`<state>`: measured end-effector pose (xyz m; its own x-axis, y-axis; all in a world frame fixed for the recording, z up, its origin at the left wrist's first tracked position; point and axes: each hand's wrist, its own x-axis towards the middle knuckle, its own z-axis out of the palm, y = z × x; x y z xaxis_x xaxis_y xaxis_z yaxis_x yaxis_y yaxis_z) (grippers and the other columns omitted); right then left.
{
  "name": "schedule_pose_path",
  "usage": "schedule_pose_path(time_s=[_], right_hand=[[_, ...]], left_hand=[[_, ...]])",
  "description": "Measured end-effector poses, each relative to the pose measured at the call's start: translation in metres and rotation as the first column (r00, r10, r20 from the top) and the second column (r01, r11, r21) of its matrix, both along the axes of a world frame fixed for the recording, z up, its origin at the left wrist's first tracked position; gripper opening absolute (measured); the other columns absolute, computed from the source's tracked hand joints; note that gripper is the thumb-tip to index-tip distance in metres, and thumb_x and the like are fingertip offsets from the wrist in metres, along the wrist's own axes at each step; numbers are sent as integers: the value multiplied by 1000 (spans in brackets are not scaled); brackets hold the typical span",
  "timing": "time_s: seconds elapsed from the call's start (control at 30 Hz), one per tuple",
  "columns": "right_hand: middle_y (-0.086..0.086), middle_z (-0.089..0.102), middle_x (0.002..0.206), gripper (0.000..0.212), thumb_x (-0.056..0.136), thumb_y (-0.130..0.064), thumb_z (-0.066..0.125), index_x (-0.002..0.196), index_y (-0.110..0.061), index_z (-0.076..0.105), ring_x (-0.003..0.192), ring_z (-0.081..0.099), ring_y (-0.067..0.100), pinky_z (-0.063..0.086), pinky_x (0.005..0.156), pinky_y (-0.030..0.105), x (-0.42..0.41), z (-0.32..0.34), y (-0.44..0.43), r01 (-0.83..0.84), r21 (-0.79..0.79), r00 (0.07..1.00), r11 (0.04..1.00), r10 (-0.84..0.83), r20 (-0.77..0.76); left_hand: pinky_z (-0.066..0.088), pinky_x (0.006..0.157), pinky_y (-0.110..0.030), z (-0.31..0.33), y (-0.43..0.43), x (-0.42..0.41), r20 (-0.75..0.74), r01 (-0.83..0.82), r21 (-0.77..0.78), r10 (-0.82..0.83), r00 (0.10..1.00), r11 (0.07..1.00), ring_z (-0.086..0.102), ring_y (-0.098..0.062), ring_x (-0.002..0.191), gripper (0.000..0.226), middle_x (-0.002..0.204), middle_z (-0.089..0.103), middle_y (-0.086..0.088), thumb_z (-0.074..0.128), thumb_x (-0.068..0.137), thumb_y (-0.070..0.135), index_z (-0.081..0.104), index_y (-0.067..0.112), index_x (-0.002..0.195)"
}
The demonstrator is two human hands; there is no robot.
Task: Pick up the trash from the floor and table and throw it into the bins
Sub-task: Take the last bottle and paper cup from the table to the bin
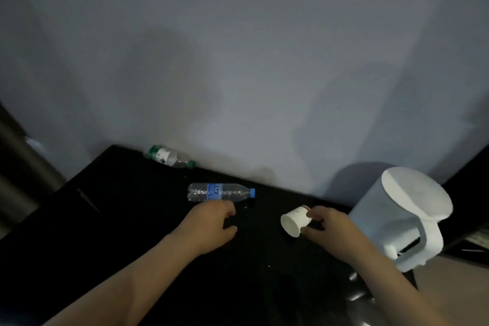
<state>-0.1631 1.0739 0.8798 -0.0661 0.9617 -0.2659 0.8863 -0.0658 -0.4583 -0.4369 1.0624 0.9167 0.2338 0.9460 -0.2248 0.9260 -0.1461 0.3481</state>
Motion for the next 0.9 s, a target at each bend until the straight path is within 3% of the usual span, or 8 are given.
schedule_pose_path(time_s=[0.2, 0.33, 0.57, 0.73, 0.8, 0.9], right_hand=[[1, 53, 124, 49, 88, -40, 64, 131, -21, 53, 95, 51, 10, 38, 74, 20, -17, -28, 25, 190, -34, 982, 981, -190, 3], [4, 51, 123, 51, 88, -40, 65, 132, -19, 52, 89, 50, 11, 41, 75, 23, -26, -51, 39, 302, -27, 953, 953, -302, 3], [10, 45, 131, 59, 88, -39, 64, 139, -16, 42, 104, 56, 24, 45, 81, 28, -26, -93, 68, 428, -164, 903, 889, -429, 31], [14, 40, 138, 68, 89, -38, 64, 144, -16, 32, 118, 50, 32, 44, 87, 34, -32, -122, 95, 493, -238, 866, 837, -498, 42], [14, 33, 142, 63, 89, -35, 64, 143, -22, 34, 122, 44, 33, 45, 94, 37, -39, -130, 103, 443, -257, 896, 859, -433, 96], [13, 29, 139, 70, 85, -39, 68, 143, -18, 33, 115, 49, 36, 52, 91, 42, -46, -142, 113, 518, -264, 853, 814, -514, 89]], left_hand=[[46, 98, -29, -27, 66, -21, 21, 94, -16, -94, 995, 995, 54, -10, 110, 41, 124, 56, 4, 61, 89, 34, 51, 25, 127], [45, 97, -29, -59, 99, -30, 4, 124, -47, -124, 992, 991, 51, -12, 111, 48, 127, 51, 2, 62, 87, 35, 47, 24, 131], [40, 99, -28, -114, 151, -40, -52, 135, -118, -142, 988, 984, 45, -16, 117, 61, 132, 43, -1, 63, 85, 38, 38, 21, 138], [44, 92, -33, -147, 186, -44, -129, 98, -129, -115, 985, 987, 47, -21, 112, 54, 126, 45, -3, 64, 81, 36, 43, 20, 128], [44, 91, -36, -157, 196, -46, -157, 73, -143, -95, 983, 987, 48, -23, 112, 53, 126, 45, -4, 62, 81, 36, 44, 19, 127], [45, 91, -39, -170, 205, -50, -169, 38, -190, -71, 983, 981, 50, -24, 109, 47, 121, 49, -4, 61, 82, 36, 46, 19, 122]])
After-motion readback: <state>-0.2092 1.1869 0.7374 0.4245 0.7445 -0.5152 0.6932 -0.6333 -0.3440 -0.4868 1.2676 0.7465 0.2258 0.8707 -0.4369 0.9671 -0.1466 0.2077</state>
